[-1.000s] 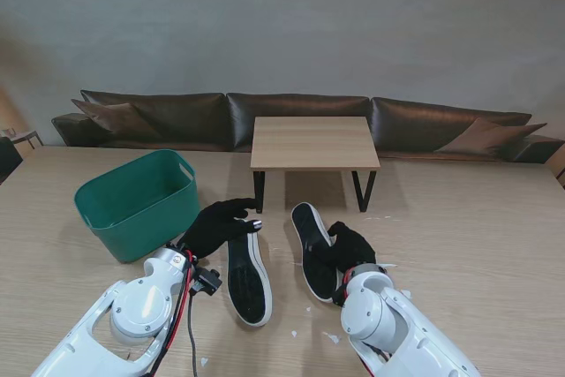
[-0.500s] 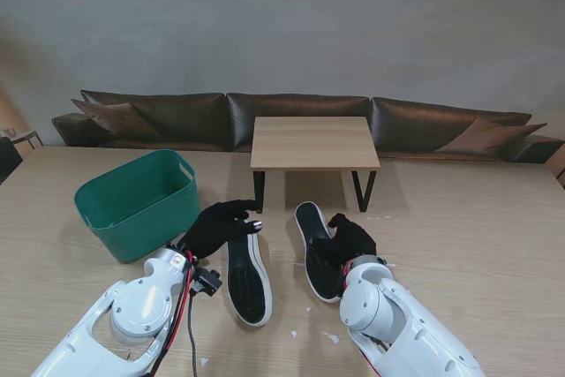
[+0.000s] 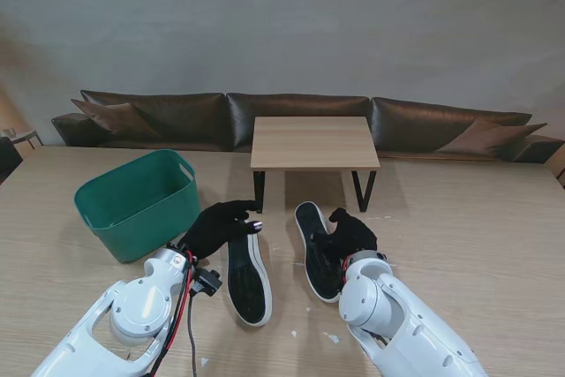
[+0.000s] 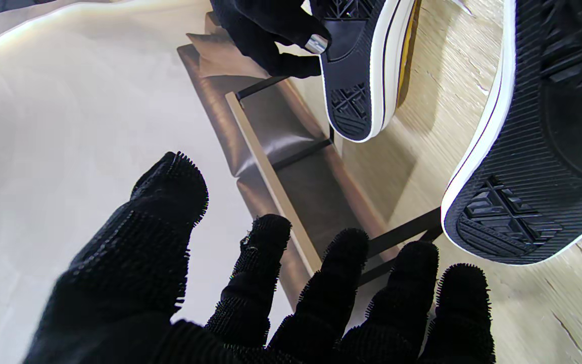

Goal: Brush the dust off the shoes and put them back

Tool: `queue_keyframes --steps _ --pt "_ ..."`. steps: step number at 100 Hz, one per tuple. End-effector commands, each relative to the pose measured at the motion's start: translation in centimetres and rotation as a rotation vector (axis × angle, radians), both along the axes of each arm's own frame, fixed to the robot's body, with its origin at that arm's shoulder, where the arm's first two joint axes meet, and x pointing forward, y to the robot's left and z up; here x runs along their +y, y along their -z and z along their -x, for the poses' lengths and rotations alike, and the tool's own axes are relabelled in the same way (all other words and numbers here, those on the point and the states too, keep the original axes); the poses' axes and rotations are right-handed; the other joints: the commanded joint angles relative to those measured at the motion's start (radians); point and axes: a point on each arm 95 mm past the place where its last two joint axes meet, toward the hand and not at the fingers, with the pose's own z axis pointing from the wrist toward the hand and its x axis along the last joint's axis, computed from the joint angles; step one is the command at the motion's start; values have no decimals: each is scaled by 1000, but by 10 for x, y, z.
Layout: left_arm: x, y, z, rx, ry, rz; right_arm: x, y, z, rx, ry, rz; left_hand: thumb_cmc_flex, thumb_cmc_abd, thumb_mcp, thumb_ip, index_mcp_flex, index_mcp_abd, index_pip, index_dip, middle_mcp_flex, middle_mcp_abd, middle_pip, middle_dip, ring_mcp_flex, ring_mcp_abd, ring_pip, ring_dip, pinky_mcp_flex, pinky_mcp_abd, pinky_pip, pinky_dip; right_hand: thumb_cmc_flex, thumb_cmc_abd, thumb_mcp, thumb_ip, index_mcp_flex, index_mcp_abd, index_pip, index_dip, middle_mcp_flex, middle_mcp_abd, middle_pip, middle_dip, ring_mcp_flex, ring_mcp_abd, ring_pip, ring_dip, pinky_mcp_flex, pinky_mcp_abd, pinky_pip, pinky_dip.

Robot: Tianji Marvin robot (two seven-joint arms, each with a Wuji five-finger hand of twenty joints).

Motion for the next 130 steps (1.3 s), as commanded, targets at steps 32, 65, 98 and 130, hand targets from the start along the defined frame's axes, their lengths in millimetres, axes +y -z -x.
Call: queue_keyframes --steps 32,65,98,130 --pt "-2 2 1 13 17 4 5 -14 -8 -29 -10 19 26 40 -24 25 13 -33 6 7 19 -14 5 13 -18 -5 -8 13 -10 -37 -27 8 -44 24 -24 26 -14 -42 18 -10 -30 -27 1 -14 -10 11 -16 -8 -77 0 -4 -18" --pt "-2 3 1 21 15 -1 -1 -39 -2 -127 -30 19 26 40 -26 25 8 -29 4 6 14 -14 3 12 -23 -8 -10 12 -11 -39 -27 8 -39 11 -15 23 194 -106 67 84 9 -17 69 42 28 -10 94 40 -20 -20 120 39" --pt "-2 4 0 26 11 -10 -20 -78 21 -258 -191 -95 27 41 -26 25 10 -27 4 7 8 -19 1 8 -26 -9 -13 11 -13 -40 -28 7 -26 20 -39 23 332 -204 -51 224 -64 -65 -103 -23 -156 -21 -274 -89 -147 -18 -142 -61" --pt "-5 6 -2 32 15 -16 -36 -81 43 -320 -297 -208 28 39 -26 25 10 -27 4 7 4 -19 0 5 -29 -12 -15 11 -16 -42 -28 7 -15 39 -62 23 281 -250 -148 195 -92 -116 -253 -121 -236 -51 -645 -256 -212 -18 -417 -212"
